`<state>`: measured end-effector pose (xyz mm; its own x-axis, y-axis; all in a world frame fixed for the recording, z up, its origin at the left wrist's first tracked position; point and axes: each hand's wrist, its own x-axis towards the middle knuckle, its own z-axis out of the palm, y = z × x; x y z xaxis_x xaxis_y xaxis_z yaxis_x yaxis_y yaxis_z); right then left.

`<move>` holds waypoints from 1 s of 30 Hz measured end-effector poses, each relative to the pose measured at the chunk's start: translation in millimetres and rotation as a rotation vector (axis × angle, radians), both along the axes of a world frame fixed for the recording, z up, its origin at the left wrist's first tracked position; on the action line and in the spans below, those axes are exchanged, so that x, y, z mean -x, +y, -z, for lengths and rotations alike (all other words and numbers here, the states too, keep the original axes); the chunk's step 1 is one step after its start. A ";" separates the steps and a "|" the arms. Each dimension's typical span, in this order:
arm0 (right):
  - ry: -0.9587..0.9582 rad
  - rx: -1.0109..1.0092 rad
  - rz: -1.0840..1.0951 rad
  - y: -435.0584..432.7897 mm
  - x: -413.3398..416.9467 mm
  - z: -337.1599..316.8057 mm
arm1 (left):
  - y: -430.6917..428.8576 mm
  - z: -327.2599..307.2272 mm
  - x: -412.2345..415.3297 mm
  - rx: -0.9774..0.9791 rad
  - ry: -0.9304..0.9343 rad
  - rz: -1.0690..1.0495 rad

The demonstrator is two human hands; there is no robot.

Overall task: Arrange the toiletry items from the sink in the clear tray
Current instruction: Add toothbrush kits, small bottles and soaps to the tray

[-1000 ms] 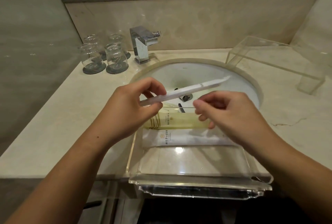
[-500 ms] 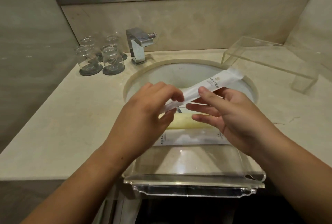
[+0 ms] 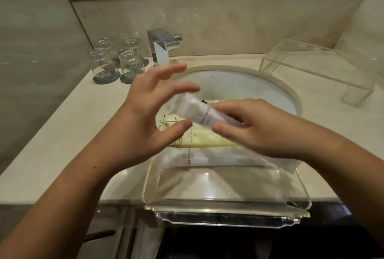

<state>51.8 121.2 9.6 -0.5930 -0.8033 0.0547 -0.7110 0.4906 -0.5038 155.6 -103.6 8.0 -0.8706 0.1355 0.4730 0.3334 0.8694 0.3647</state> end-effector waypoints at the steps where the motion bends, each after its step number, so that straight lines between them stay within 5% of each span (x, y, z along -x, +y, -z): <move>1: 0.027 -0.036 -0.025 -1.9 -0.7 3.0 | -2.4 2.2 -0.9 0.011 -0.032 0.035; 30: 0.209 0.027 -0.036 10.0 -23.9 64.2 | -3.7 53.8 -7.5 0.156 -0.348 -0.055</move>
<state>75.7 131.1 -54.6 -0.5374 -0.8205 0.1952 -0.8182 0.4512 -0.3562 163.1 -107.3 -45.7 -0.9834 0.1308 0.1255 0.1641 0.9367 0.3093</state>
